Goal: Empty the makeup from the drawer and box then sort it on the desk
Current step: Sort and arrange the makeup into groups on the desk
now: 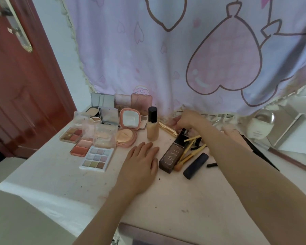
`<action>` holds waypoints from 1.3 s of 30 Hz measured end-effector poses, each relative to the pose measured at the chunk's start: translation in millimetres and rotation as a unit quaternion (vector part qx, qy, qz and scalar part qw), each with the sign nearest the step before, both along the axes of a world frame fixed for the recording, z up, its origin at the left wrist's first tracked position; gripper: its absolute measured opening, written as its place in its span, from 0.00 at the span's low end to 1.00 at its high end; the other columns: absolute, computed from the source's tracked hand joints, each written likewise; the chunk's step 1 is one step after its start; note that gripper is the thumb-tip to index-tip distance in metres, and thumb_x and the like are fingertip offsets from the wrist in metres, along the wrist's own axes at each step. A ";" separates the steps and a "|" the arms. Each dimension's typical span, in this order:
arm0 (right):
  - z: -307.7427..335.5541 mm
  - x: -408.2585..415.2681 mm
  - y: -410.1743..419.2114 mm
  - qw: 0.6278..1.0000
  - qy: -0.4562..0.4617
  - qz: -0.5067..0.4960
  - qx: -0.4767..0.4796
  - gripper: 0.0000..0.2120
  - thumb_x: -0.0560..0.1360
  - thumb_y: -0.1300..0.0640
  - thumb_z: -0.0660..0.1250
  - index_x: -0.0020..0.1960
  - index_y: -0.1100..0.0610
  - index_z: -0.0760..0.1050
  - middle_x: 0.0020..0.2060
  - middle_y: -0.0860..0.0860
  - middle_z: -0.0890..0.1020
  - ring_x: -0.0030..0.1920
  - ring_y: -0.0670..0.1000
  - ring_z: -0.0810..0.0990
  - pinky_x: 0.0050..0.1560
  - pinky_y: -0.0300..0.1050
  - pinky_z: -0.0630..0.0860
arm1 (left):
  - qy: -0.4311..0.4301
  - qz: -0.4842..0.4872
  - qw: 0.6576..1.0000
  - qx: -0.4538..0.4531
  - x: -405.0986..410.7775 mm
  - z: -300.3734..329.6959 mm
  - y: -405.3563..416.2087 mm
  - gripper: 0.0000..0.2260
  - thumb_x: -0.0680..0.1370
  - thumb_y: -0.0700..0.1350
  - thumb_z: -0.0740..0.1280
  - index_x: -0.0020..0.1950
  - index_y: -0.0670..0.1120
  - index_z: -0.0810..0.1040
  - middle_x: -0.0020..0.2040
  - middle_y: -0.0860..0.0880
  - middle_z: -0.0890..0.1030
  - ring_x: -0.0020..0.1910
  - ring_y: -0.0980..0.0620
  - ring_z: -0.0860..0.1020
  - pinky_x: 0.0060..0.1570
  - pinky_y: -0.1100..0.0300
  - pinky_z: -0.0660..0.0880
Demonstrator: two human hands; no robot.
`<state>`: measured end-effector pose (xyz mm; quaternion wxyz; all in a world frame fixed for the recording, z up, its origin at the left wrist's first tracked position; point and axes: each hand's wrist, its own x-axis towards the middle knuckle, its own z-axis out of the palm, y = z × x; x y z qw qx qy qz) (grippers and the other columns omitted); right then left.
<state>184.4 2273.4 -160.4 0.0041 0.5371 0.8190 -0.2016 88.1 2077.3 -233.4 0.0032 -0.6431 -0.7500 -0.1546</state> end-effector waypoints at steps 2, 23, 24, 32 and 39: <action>3.0 -1.9 2.3 1.000 -0.002 -0.001 -0.010 0.15 0.69 0.59 0.73 0.54 0.59 0.77 0.53 0.53 0.80 0.53 0.53 0.77 0.51 0.46 0.75 | 0.003 0.000 1.000 -0.002 -0.7 0.2 0.9 0.20 0.81 0.52 0.49 0.74 0.54 0.57 0.75 0.53 0.58 0.74 0.54 0.52 0.72 0.59 0.47; 15.1 40.1 -34.9 0.877 0.469 -0.077 -0.074 0.12 0.74 0.63 0.67 0.57 0.63 0.76 0.48 0.54 0.79 0.45 0.49 0.79 0.45 0.40 0.78 | -0.017 -0.001 1.000 0.019 -4.6 0.1 0.2 0.18 0.81 0.49 0.51 0.72 0.54 0.62 0.73 0.54 0.62 0.72 0.55 0.56 0.71 0.60 0.50; 14.7 46.2 -46.6 0.847 0.515 -0.076 -0.109 0.11 0.74 0.64 0.67 0.57 0.63 0.75 0.48 0.54 0.79 0.46 0.50 0.80 0.47 0.40 0.79 | -0.029 -0.001 0.999 0.022 -5.5 -0.3 0.8 0.18 0.81 0.49 0.52 0.71 0.54 0.63 0.73 0.54 0.62 0.72 0.55 0.57 0.71 0.60 0.51; -1.8 84.8 -124.3 0.813 0.576 -0.037 -0.072 0.06 0.71 0.64 0.70 0.43 0.55 0.78 0.38 0.49 0.83 0.41 0.47 0.83 0.51 0.42 0.79 | -0.227 0.021 0.960 0.164 1.6 10.6 -10.8 0.13 0.78 0.38 0.60 0.60 0.48 0.77 0.57 0.50 0.78 0.56 0.55 0.75 0.53 0.72 0.66; -20.8 89.5 -160.1 0.831 0.537 0.091 0.115 0.11 0.70 0.63 0.72 0.43 0.47 0.77 0.41 0.38 0.82 0.45 0.43 0.81 0.49 0.39 0.78 | -0.553 0.056 0.807 0.198 53.7 59.1 -35.0 0.12 0.72 0.54 0.66 0.53 0.53 0.77 0.45 0.54 0.82 0.48 0.54 0.81 0.53 0.54 0.77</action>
